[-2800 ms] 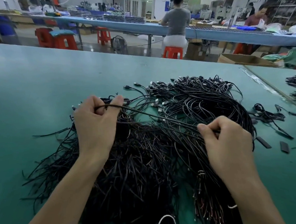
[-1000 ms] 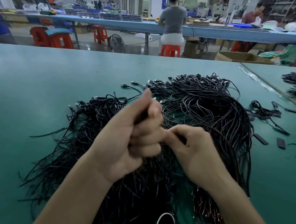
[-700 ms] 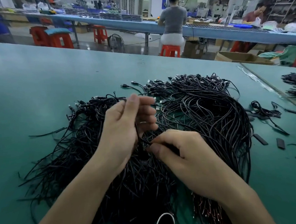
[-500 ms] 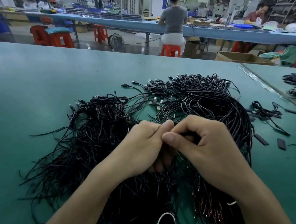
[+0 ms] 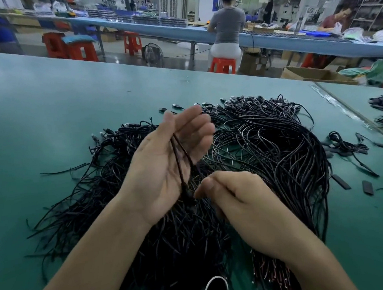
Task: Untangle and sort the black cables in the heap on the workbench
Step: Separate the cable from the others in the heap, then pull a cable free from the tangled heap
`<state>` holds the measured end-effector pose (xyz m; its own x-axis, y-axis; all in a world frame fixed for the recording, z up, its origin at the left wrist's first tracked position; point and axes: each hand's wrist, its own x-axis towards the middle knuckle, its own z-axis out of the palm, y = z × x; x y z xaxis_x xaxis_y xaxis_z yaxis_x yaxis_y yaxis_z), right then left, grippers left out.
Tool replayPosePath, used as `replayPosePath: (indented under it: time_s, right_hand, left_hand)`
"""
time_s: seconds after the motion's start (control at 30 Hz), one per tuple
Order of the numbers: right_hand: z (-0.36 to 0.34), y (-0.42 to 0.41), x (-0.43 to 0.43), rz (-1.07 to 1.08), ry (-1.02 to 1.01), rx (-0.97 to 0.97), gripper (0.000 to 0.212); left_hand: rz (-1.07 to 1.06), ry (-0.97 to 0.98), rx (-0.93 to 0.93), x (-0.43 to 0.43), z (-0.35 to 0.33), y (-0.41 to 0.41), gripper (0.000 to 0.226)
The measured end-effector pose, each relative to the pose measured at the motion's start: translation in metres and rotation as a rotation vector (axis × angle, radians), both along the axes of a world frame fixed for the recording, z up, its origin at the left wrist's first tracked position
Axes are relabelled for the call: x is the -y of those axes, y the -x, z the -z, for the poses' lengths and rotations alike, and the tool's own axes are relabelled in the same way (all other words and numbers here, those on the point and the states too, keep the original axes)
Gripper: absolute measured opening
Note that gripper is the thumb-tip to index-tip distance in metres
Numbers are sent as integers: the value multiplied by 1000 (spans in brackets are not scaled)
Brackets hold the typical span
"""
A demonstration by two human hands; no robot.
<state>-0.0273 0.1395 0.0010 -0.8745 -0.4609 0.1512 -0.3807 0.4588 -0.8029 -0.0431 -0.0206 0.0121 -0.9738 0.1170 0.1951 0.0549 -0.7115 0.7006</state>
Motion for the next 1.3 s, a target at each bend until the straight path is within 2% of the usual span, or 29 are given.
replayPosePath:
  time_s: [0.03,0.1,0.17,0.2,0.27,0.33,0.43,0.5,0.57,0.63,0.7,0.8,0.87,0.93,1.0,1.07,1.13,1.23,1.3]
  right_hand:
    - [-1,-1,0,-17,-3,-15,27]
    - [-5,-1,-4,2,10,-74,19]
    - [-10,0,-9,59,19,-150,15]
    - [-12,1,-13,86,46,-176,12]
    - [-16,3,-20,124,152,-186,12]
    - [-19,4,-23,138,265,-191,18]
    - [-20,3,-19,143,354,-191,18]
    - [-16,3,-14,171,312,-159,24]
    - [-10,3,-8,169,191,-118,31]
    - [-6,2,-3,128,69,-90,38]
    - [-4,1,-1,67,-38,-81,33]
    - [-1,-1,-3,4,-176,-16,16]
    - [-3,-2,-5,-24,-248,-12,18]
    - [-9,-4,-6,-50,-207,-60,22]
    - [-16,-4,-11,-42,-104,-115,22]
    - [-19,-2,-17,8,-8,-159,17]
    - [-22,0,-22,11,108,-152,16]
    - [-21,2,-22,-27,231,-137,14]
    - [-19,3,-22,45,276,-172,19]
  left_hand:
    - [-118,142,-36,0,6,3,42]
    - [-382,666,-121,-4,16,4,35]
    - [-358,1091,-178,-10,18,-1,33]
    - [-240,1163,-131,-13,17,-4,43]
    - [60,1073,12,-17,13,-9,62]
    - [203,954,85,-16,8,-13,69]
    - [412,514,116,-9,-2,-15,61]
    - [530,199,121,-3,-8,-15,53]
    - [493,-31,85,0,-11,-12,47]
    - [312,-103,82,-1,-10,-9,45]
    - [90,-38,50,-6,-5,-6,42]
    - [-135,190,-115,-14,10,-1,39]
    - [-300,488,-199,-16,17,0,32]
    - [-393,813,-230,-18,20,-1,29]
    - [-318,995,-198,-19,20,-4,35]
    - [-179,1056,-138,-20,17,-8,56]
    - [-49,1042,-72,-21,13,-11,67]
    - [60,1030,-12,-18,9,-12,68]
    - [163,976,7,-13,7,-13,67]
